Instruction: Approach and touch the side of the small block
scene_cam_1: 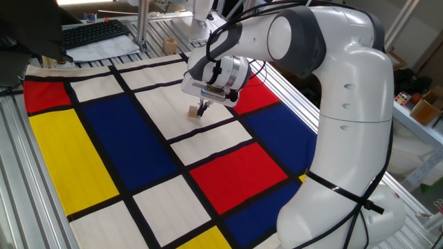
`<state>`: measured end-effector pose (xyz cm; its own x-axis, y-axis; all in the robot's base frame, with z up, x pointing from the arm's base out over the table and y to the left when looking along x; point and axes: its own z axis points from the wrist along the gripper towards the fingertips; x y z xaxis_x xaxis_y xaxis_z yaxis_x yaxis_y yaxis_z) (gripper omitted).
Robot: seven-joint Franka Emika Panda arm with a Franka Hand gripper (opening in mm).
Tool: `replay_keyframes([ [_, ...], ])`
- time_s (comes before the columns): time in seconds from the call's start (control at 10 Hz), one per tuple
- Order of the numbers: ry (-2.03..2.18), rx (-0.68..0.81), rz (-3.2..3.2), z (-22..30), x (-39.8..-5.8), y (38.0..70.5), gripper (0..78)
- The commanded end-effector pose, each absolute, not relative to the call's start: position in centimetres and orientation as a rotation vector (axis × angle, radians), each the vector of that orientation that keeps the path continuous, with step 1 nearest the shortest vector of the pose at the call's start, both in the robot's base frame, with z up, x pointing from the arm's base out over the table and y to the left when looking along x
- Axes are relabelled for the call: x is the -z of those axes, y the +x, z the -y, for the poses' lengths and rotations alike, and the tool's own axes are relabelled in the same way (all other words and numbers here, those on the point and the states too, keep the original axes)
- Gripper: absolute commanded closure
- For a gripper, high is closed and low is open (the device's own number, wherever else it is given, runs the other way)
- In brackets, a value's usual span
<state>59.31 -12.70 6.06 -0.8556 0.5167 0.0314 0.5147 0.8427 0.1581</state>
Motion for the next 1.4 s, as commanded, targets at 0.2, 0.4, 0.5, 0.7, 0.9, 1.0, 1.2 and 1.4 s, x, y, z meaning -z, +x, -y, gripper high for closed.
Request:
replay_keyframes([
  [0.2, 0.838, -0.257, -2.988, 12.81, -6.36, 59.51, 77.6],
  [0.4, 0.837, -0.268, -2.978, 12.81, -6.39, 59.52, 77.6],
  [0.5, 0.837, -0.277, -2.976, 12.8, -6.42, 59.54, 77.6],
  [0.7, 0.834, -0.295, -2.971, 12.8, -6.43, 59.54, 77.6],
  [0.9, 0.834, -0.322, -2.968, 12.8, -6.43, 59.54, 77.6],
  [1.0, 0.832, -0.32, -2.968, 12.8, -6.43, 59.54, 77.6],
  [1.2, 0.829, -0.312, -2.969, 12.77, -6.6, 59.6, 77.6],
  [1.4, 0.825, -0.285, -2.981, 12.63, -7.32, 59.85, 77.6],
])
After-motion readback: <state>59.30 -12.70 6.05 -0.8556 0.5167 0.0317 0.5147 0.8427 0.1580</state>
